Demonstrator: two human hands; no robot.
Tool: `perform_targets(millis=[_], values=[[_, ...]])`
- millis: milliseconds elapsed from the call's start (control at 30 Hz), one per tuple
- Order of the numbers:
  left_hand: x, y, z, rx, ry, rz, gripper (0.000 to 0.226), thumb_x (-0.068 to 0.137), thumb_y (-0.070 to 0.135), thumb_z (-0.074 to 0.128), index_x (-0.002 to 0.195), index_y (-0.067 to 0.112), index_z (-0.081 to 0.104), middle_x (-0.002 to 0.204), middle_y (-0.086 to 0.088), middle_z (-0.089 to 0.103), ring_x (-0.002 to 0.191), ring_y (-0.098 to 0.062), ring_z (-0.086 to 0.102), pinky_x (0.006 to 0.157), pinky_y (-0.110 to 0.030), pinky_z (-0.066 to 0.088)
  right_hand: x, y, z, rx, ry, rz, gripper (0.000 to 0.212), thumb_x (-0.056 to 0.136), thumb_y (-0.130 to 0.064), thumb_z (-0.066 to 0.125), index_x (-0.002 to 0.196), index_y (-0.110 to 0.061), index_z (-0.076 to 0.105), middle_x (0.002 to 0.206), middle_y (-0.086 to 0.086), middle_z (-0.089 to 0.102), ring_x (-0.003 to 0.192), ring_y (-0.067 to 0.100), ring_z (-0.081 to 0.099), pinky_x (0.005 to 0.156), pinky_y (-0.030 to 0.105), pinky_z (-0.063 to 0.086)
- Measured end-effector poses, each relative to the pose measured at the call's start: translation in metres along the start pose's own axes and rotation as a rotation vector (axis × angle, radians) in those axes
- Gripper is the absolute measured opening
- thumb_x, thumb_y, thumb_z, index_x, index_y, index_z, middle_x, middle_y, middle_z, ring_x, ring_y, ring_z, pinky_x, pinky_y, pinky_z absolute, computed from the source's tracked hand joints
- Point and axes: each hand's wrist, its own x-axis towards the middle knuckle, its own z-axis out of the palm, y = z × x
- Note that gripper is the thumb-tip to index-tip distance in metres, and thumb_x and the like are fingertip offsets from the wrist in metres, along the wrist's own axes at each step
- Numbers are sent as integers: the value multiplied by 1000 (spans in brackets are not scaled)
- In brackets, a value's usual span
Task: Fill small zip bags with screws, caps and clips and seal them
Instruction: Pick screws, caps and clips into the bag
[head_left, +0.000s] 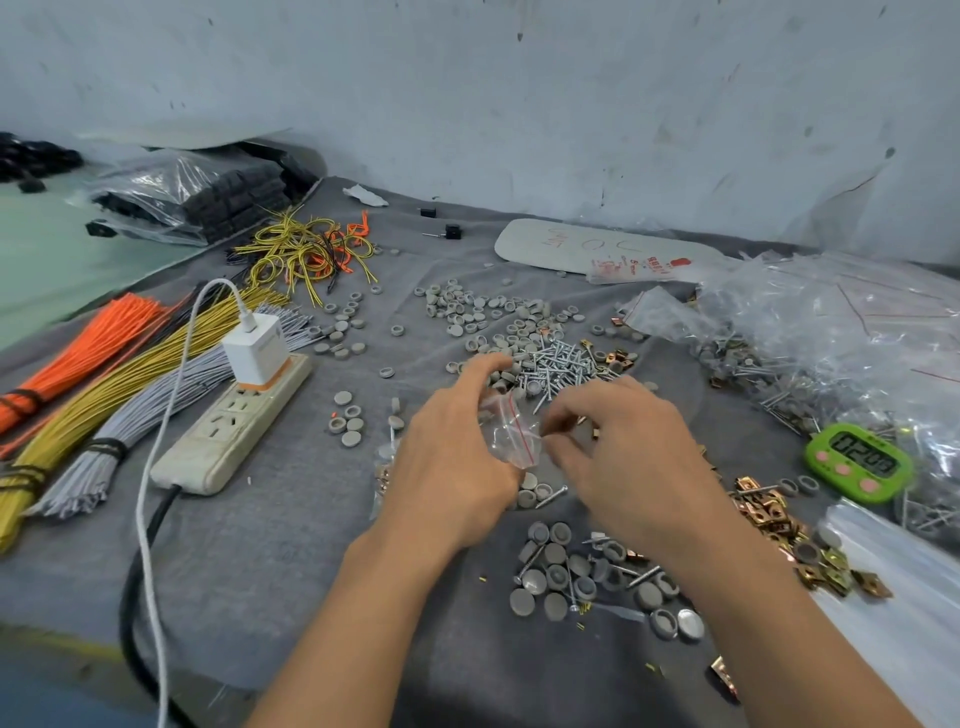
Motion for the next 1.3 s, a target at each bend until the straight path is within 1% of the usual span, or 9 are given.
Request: perform_targets(millis=[100,233,300,433,633,833,1000,1167,1300], values=[[-1,3,-1,-37,-38,43,85,66,7,69,131,55,45,102,19,65,89,1,58,72,-6,39,7,-10,15,-6,-16,-65,9,90,-22,75,94,-29,77,91,-15,62,92,13,49,80,28,34],[0,-1,-5,-172,62,3,77,67,17,81,127,54,51,98,24,68,86,15,60,69,1,38,10,3,12,317,149,241,22,92,-18,69,92,-35,82,80,-23,73,71,-6,63,59,7,42],[3,-2,-11,-287,109,-17,77,67,17,86,127,51,52,101,18,71,88,8,65,74,-5,43,11,16,7,198,139,361,28,96,-13,64,96,-36,80,88,-19,76,61,-4,62,53,6,41],[4,4,-26,-621,253,-12,72,67,15,83,126,45,57,97,15,73,90,-5,70,80,-29,58,11,25,21,-177,-212,405,22,98,-25,62,114,-32,74,112,-2,74,98,23,68,88,35,57],[6,6,-32,-985,369,-120,64,76,-2,80,130,26,61,97,8,72,95,-5,67,84,-18,50,13,21,31,-308,-209,392,15,96,-22,60,102,-32,70,99,0,73,91,27,64,77,34,53],[3,5,-33,-725,381,-14,70,72,10,81,132,36,57,95,15,72,98,-13,69,93,-45,58,8,21,30,-118,-96,393,15,95,-27,65,84,-33,58,83,-12,65,81,18,62,76,37,55],[1,-1,-23,-365,266,-33,78,72,10,83,129,52,50,101,23,68,81,5,66,70,-15,49,10,15,28,256,163,312,17,89,-24,76,79,-34,68,74,-16,69,71,1,61,64,24,45],[-5,5,-9,-141,15,-78,83,72,28,84,138,54,40,97,30,56,89,12,54,74,-4,39,14,1,21,554,267,221,18,79,-24,81,80,-42,75,113,-29,69,110,-4,63,91,32,49],[-2,7,-6,-138,28,-50,63,69,29,82,126,43,58,104,22,69,97,2,63,85,-18,48,16,-5,25,533,126,182,39,81,-16,79,76,-55,77,140,-23,59,133,-5,48,106,25,39]])
